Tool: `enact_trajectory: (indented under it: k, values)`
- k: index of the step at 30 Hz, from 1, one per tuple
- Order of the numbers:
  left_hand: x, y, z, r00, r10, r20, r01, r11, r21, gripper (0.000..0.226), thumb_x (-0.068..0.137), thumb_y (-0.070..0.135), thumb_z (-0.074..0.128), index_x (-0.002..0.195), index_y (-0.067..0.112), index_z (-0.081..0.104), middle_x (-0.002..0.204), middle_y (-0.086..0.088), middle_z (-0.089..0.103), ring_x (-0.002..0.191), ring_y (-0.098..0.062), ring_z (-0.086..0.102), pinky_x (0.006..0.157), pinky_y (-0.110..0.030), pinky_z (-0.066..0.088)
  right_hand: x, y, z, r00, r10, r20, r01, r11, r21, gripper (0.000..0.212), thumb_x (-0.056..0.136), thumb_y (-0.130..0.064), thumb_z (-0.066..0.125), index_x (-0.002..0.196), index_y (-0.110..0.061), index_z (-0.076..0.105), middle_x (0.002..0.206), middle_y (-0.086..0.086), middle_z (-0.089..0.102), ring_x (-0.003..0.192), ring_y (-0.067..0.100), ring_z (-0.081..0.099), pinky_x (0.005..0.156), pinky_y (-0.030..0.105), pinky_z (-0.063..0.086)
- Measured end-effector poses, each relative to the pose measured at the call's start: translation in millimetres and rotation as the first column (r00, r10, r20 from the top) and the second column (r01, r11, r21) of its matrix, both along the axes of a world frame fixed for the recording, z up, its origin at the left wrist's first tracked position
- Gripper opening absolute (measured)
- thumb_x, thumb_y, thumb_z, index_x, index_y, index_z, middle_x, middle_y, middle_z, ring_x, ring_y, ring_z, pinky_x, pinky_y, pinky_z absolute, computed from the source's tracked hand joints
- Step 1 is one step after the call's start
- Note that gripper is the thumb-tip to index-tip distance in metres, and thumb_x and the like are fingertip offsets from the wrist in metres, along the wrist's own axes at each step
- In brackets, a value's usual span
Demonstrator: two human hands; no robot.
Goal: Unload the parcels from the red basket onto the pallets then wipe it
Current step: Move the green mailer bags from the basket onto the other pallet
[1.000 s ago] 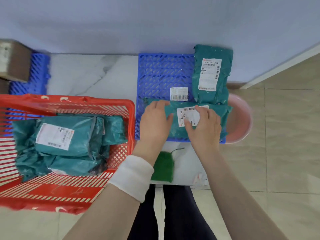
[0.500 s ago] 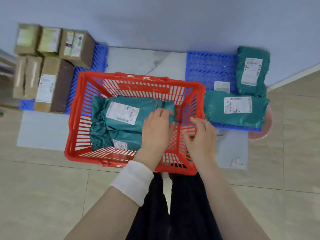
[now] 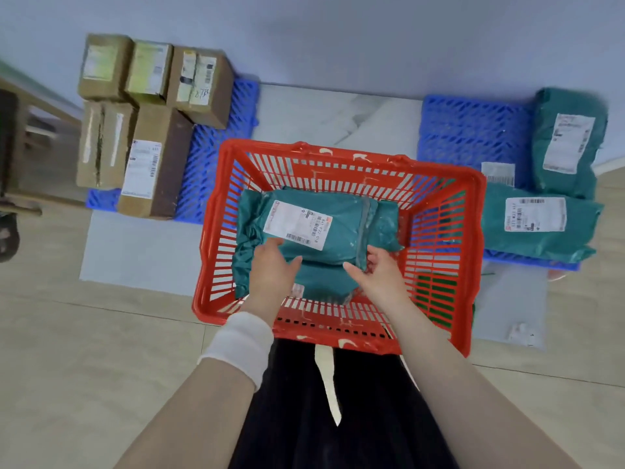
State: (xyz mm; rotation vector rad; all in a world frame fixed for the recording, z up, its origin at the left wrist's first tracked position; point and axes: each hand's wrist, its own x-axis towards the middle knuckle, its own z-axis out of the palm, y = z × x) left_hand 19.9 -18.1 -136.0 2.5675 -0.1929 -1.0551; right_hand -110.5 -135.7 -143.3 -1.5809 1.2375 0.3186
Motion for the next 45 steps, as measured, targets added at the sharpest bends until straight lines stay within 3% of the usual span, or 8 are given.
enact_trajectory:
  k: [9,16,24,32,36,39,42,45]
  values:
    - [62,9,-63,0.994,-0.049,-0.093,0.058,0.994,0.09,0.063,0.083,0.028,0.064,0.135,0.008,0.034,0.135,-0.02,0.041,0.124,-0.034,0.041,0.104,-0.041,0.035,49,3,-69,0.955,-0.234,-0.184,0.233,0.972,-0.027,0.091,0.075,-0.043,0.071,0.142,-0.002,0.026,0.145,0.016,0.038,0.134,0.028,0.036,0.111,0.039,0.03]
    - [71,1,-81,0.993,-0.106,-0.061,0.112,0.987,0.115,0.058,0.086,0.033,0.058,0.131,0.003,0.036,0.135,-0.018,0.046,0.123,-0.036,0.044,0.103,-0.041,0.037,59,0,-87,0.912,-0.331,-0.241,0.315,0.944,-0.1,0.073,0.064,-0.054,0.075,0.118,-0.008,0.056,0.123,0.011,0.061,0.115,0.029,0.055,0.097,0.038,0.045]
    - [65,9,-36,0.989,-0.099,-0.114,0.1,0.995,0.004,0.059,0.086,0.037,0.059,0.131,0.005,0.037,0.132,-0.014,0.049,0.111,-0.033,0.055,0.092,-0.045,0.048,33,4,-34,0.839,-0.544,-0.008,0.543,0.839,-0.013,0.068,0.065,-0.037,0.081,0.119,-0.01,0.049,0.118,0.007,0.057,0.107,0.023,0.058,0.094,0.038,0.048]
    - [40,-9,33,0.97,-0.236,-0.049,0.226,0.962,-0.155,0.046,0.084,0.044,0.06,0.117,0.014,0.051,0.108,-0.004,0.06,0.098,-0.022,0.058,0.077,-0.031,0.043,-34,-13,32,0.673,-0.682,0.286,0.681,0.723,0.12,0.041,0.068,-0.019,0.08,0.1,-0.023,0.055,0.096,-0.007,0.065,0.079,0.006,0.065,0.057,0.016,0.051]
    - [18,-50,78,0.859,-0.342,0.382,0.451,0.858,-0.246,0.065,0.074,0.041,0.071,0.126,0.008,0.049,0.126,-0.013,0.054,0.119,-0.028,0.046,0.104,-0.036,0.033,-85,-52,65,0.659,-0.631,0.411,0.663,0.744,0.08,0.038,0.068,-0.022,0.08,0.098,-0.028,0.056,0.098,-0.014,0.065,0.085,0.001,0.065,0.073,0.022,0.053]
    - [-6,-96,112,0.695,-0.469,0.545,0.673,0.69,-0.266,0.084,0.067,0.038,0.078,0.135,0.006,0.04,0.142,-0.018,0.037,0.134,-0.033,0.029,0.111,-0.033,0.014,-121,-90,90,0.674,-0.548,0.495,0.584,0.806,0.097,0.036,0.07,-0.016,0.078,0.094,-0.03,0.055,0.095,-0.017,0.064,0.08,-0.006,0.066,0.065,0.013,0.053]
    - [-30,-146,134,0.569,-0.673,0.473,0.817,0.531,-0.226,0.102,0.06,0.045,0.079,0.142,0.011,0.028,0.148,-0.011,0.033,0.138,-0.026,0.023,0.113,-0.033,0.016,-157,-124,113,0.722,-0.443,0.532,0.484,0.872,0.07,0.037,0.072,-0.012,0.076,0.098,-0.027,0.055,0.096,-0.014,0.067,0.079,-0.002,0.067,0.059,0.011,0.051]
    - [-47,-180,148,0.616,-0.767,0.18,0.777,0.553,-0.3,0.097,0.06,0.042,0.081,0.14,0.025,0.03,0.132,0.003,0.051,0.116,-0.01,0.048,0.096,-0.021,0.033,-186,-156,134,0.758,-0.371,0.537,0.398,0.915,0.069,0.036,0.073,-0.011,0.075,0.102,-0.022,0.055,0.096,-0.011,0.068,0.072,-0.002,0.067,0.047,0.01,0.046]
